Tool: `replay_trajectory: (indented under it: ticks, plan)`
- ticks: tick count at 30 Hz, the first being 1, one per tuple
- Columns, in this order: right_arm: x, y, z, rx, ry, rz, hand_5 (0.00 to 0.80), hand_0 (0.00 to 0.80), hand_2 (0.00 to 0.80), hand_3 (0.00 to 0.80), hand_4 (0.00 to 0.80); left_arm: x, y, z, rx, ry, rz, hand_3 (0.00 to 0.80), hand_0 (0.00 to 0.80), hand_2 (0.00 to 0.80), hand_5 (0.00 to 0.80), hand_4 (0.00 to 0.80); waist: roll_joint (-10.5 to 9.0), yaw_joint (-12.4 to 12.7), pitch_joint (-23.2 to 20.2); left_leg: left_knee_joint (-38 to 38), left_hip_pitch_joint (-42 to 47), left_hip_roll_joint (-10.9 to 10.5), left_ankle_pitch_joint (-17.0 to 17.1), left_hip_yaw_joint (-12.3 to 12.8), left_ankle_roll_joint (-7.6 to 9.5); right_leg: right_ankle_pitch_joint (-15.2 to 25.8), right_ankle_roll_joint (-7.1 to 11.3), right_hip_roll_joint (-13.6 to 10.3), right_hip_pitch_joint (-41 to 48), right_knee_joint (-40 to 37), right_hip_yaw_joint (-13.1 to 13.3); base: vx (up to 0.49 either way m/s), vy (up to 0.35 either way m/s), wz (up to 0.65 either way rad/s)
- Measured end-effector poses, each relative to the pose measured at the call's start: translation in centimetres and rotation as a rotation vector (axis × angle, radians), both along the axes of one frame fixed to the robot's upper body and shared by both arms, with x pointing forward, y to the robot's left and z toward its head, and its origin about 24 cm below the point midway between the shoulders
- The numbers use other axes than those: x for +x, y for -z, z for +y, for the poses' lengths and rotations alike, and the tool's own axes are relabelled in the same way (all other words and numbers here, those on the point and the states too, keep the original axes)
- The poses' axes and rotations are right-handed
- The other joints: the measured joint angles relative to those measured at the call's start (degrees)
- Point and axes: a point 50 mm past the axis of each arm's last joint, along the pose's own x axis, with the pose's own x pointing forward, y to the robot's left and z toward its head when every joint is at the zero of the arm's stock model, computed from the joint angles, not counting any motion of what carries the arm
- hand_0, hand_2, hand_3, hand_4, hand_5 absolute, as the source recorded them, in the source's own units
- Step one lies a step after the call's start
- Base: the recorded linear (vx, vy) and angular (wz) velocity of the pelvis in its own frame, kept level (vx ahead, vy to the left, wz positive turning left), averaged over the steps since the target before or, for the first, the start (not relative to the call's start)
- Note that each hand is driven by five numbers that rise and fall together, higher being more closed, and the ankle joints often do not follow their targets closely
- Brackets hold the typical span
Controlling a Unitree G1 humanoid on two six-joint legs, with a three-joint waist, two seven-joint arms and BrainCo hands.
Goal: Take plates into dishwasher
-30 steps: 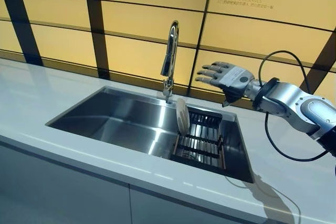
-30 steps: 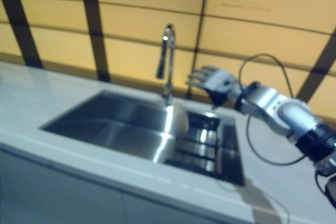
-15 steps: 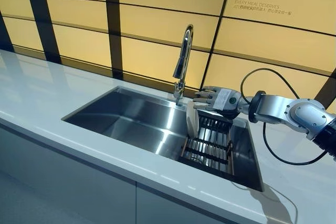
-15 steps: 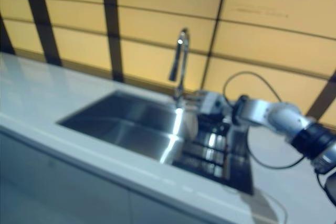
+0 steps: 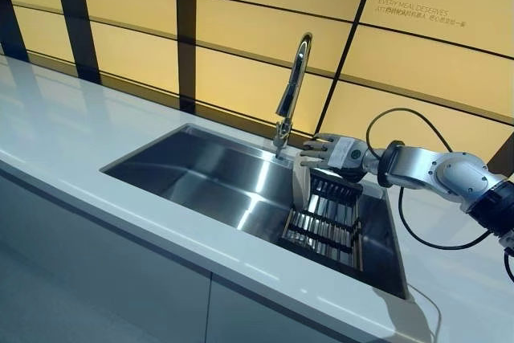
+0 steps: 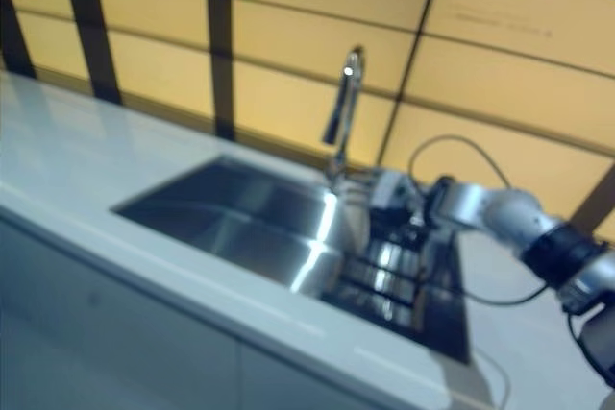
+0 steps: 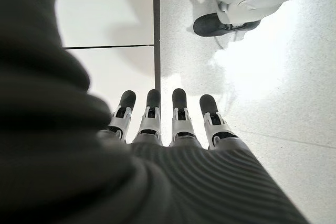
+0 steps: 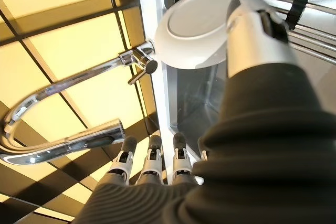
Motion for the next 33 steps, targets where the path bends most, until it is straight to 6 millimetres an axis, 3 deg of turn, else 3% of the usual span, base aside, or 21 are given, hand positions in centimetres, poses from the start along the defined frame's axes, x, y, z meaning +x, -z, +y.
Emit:
replay_trajectory:
  ticks: [16, 21, 33]
  plan:
    - [0.4, 1.0, 2.8, 0.007, -0.067, 0.032, 0.0, 0.0, 0.0, 0.0, 0.0, 0.3, -0.1, -0.3, -0.021, 0.016, -0.009, 0.0, 0.0, 0.0, 0.0, 0.0, -0.08, 1.5, 1.3, 0.1, 0.0, 0.0, -0.1, -0.2, -0.15, -0.1, -0.03, 0.1, 0.0, 0.0, -0.1, 0.0, 0.0, 0.0]
    - [0.8, 0.9, 2.1, 0.014, -0.025, 0.031, 0.0, 0.0, 0.0, 0.0, 0.0, 0.0, 0.0, -0.3, -0.026, 0.018, 0.003, 0.0, 0.0, 0.0, 0.0, 0.0, 0.09, 2.7, 1.7, 0.0, -0.1, 0.0, -0.1, -0.3, -0.21, -0.2, -0.07, 0.1, 0.1, 0.0, -0.2, 0.002, -0.005, 0.01]
    - [2.0, 1.4, 1.1, 0.038, 0.056, 0.048, 0.0, 0.0, 0.0, 0.0, 0.0, -0.2, -0.1, -0.1, -0.03, 0.025, 0.014, 0.0, 0.0, 0.0, 0.0, 0.0, 0.34, 2.8, 2.1, 0.0, -0.2, 0.0, -0.2, -1.3, -0.23, -0.7, -0.05, 0.1, 0.3, 0.0, -1.4, 0.01, -0.02, 0.04]
